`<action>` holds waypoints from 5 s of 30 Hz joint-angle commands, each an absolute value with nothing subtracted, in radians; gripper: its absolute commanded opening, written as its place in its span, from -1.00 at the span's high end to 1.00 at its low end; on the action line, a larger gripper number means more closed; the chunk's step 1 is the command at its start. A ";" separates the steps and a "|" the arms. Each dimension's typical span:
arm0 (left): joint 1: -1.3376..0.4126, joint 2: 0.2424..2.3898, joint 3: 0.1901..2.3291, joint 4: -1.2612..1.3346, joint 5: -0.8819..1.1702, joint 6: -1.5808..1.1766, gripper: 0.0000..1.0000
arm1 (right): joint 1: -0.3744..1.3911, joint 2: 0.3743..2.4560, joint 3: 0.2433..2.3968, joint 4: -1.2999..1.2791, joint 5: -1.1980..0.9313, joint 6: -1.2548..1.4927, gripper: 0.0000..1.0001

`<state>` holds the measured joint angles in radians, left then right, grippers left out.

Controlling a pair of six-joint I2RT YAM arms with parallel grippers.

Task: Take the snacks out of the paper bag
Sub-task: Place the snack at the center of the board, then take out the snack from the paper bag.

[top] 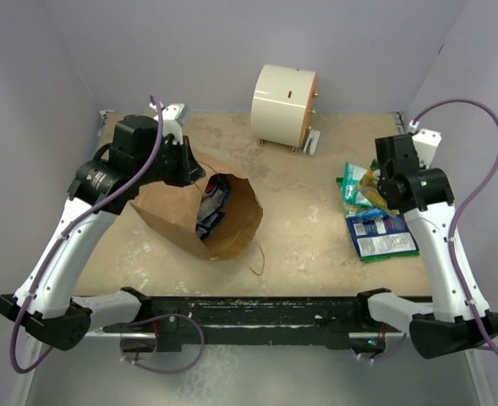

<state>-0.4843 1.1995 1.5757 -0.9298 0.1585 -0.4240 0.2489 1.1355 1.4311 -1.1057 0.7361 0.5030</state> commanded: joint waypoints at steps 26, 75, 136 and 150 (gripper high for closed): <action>-0.653 1.167 1.596 -0.892 0.068 -0.295 1.00 | -0.181 1.225 1.064 -0.641 0.676 -0.104 1.00; -0.647 1.211 1.638 -0.988 0.113 -0.544 1.00 | 0.880 1.077 0.809 0.010 -0.474 -0.871 -0.32; -0.644 1.202 1.731 -1.077 0.129 -0.447 1.00 | 1.026 1.638 0.931 0.582 -0.278 -0.850 1.00; -0.644 1.216 1.702 -1.033 0.055 -0.531 1.00 | 1.026 1.226 1.098 -0.061 -0.299 -0.722 1.00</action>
<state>-0.6483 1.2171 1.7050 -1.1034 0.0925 -0.4896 1.0267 1.3338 0.9924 0.1360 -0.2970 -0.8196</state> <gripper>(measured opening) 0.008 0.005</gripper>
